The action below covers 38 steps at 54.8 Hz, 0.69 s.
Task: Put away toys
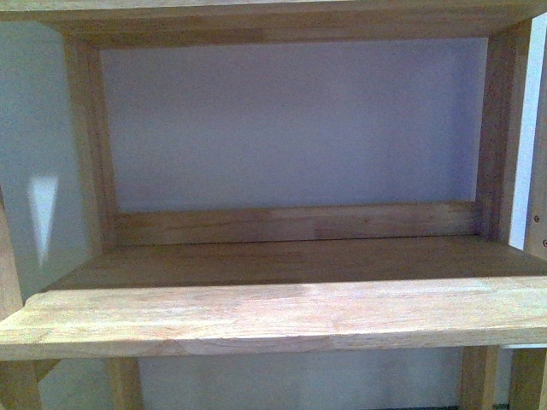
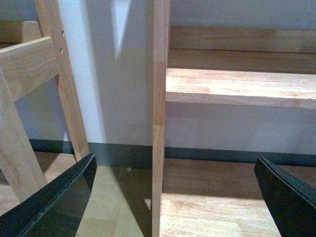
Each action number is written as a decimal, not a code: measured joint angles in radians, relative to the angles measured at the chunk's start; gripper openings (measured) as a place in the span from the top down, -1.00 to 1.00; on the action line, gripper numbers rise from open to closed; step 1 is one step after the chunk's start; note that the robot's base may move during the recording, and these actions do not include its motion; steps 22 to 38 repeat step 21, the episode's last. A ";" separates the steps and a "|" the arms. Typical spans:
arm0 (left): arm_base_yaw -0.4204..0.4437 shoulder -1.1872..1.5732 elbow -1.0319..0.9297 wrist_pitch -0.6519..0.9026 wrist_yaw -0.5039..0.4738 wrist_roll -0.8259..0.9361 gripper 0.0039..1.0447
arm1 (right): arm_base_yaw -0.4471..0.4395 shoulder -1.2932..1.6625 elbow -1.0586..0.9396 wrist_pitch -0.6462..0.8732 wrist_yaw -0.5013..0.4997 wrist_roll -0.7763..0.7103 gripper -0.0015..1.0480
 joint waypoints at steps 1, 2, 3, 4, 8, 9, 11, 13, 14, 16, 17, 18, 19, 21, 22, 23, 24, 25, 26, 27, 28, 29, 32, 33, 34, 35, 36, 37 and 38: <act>0.000 0.000 0.000 0.000 0.000 0.000 -0.89 | 0.000 0.000 0.000 0.000 0.000 0.000 -0.99; 0.000 0.000 0.000 0.000 0.000 0.000 -0.89 | 0.000 0.000 0.000 0.000 0.000 0.000 -0.99; 0.000 0.000 0.000 0.000 0.000 0.000 -0.89 | 0.000 0.000 0.000 0.000 0.000 0.000 -0.99; 0.000 0.000 0.000 0.000 0.000 0.000 -0.89 | 0.000 0.000 0.000 0.000 0.000 0.000 -0.99; 0.000 0.000 0.000 0.000 0.000 0.000 -0.89 | 0.000 0.000 0.000 0.000 0.000 0.000 -0.99; 0.000 0.000 0.000 0.000 0.000 0.000 -0.89 | 0.000 0.000 0.000 0.000 0.000 0.000 -0.99; 0.000 0.000 0.000 0.000 0.000 0.000 -0.89 | 0.000 0.000 0.000 0.000 0.000 0.000 -0.99; 0.000 0.000 0.000 0.000 0.000 0.000 -0.89 | 0.000 0.000 0.000 0.000 0.000 0.000 -0.99; 0.000 0.000 0.000 0.000 0.000 0.000 -0.89 | 0.000 0.000 0.000 0.000 0.000 0.000 -0.99; 0.000 0.000 0.000 0.000 0.000 0.000 -0.89 | 0.000 0.000 0.000 0.000 0.000 0.000 -0.99; 0.000 0.000 0.000 0.000 0.000 0.000 -0.89 | 0.000 0.000 0.000 0.000 0.000 0.000 -0.99; 0.000 0.000 0.000 0.000 0.000 0.000 -0.89 | 0.000 0.000 0.000 0.000 0.000 0.000 -0.99; 0.000 0.000 0.000 0.000 0.000 0.000 -0.89 | 0.000 0.000 0.000 0.000 0.000 0.000 -0.99; 0.000 0.000 0.000 0.000 0.000 0.000 -0.89 | 0.000 0.000 0.000 0.000 0.000 0.000 -0.99; 0.000 0.000 0.000 0.000 0.000 0.000 -0.89 | 0.000 0.000 0.000 0.000 0.000 0.000 -0.99; 0.000 0.000 0.000 0.000 0.000 0.000 -0.89 | 0.000 0.000 0.000 0.000 0.000 0.000 -0.99; 0.000 0.000 0.000 0.000 0.000 0.000 -0.89 | 0.000 0.000 0.000 0.000 0.000 0.000 -0.99; 0.000 0.000 0.000 0.000 0.000 0.000 -0.89 | 0.000 0.000 0.000 0.000 0.000 0.000 -0.99; 0.000 0.000 0.000 0.000 0.000 0.000 -0.89 | 0.000 0.000 0.000 0.000 0.000 0.000 -0.99; 0.000 0.000 0.000 0.000 0.000 0.000 -0.89 | 0.000 0.000 0.000 0.000 0.000 0.000 -0.99; 0.000 0.000 0.000 0.000 0.000 0.000 -0.89 | 0.000 0.000 0.000 0.000 0.000 0.000 -0.99; 0.000 0.000 0.000 0.000 0.000 0.000 -0.89 | 0.000 0.000 0.000 0.000 0.000 0.000 -0.99; 0.000 0.000 0.000 0.000 0.000 0.000 -0.89 | 0.000 0.000 0.000 0.000 0.000 0.000 -0.99; 0.000 0.000 0.000 0.000 0.000 0.000 -0.89 | 0.000 0.000 0.000 0.000 0.000 0.000 -0.99; 0.000 0.000 0.000 0.000 0.000 0.000 -0.89 | 0.000 0.000 0.000 0.000 0.000 0.000 -0.99; 0.000 0.000 0.000 0.000 0.000 0.000 -0.89 | 0.000 0.000 0.000 0.000 0.000 0.000 -0.99; 0.000 0.000 0.000 0.000 0.000 0.000 -0.89 | 0.000 0.000 0.000 0.000 0.000 0.000 -0.99; 0.000 0.000 0.000 0.000 0.000 0.000 -0.89 | 0.000 0.000 0.000 0.000 0.000 0.000 -0.99; 0.000 0.000 0.000 0.000 0.000 0.000 -0.89 | 0.000 0.000 0.000 0.000 0.000 0.000 -0.99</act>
